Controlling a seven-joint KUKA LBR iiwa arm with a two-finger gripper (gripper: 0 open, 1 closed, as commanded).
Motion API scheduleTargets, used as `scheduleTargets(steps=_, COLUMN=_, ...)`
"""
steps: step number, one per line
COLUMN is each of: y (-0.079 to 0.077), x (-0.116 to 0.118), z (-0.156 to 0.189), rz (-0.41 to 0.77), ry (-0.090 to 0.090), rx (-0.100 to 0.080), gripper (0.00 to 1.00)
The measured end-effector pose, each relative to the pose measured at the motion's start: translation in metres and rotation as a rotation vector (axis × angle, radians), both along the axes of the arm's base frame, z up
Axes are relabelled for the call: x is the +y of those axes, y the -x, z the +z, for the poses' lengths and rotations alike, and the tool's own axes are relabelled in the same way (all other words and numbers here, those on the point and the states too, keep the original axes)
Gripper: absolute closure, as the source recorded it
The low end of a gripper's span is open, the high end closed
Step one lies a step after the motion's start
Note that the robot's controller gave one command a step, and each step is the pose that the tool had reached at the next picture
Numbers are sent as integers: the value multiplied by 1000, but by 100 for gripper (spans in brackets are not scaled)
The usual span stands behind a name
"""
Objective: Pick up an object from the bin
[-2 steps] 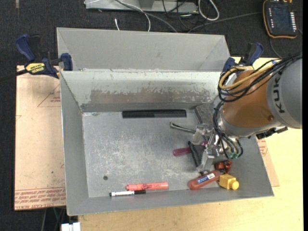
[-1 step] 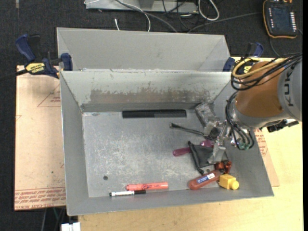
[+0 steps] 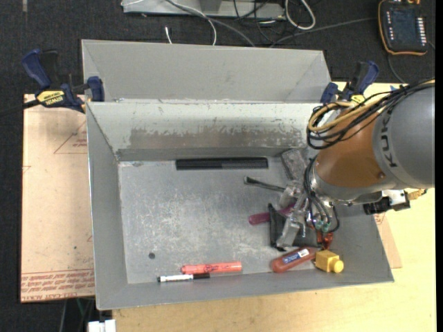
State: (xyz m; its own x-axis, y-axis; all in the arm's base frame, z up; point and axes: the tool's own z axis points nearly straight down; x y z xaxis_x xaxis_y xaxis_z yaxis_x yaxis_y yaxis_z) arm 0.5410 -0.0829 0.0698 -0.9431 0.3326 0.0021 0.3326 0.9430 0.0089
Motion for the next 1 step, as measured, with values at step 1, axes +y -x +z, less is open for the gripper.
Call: scheduleTargets(steps=1, y=-6, x=-10, z=1, rz=35, ry=5, rx=-4, gripper=100)
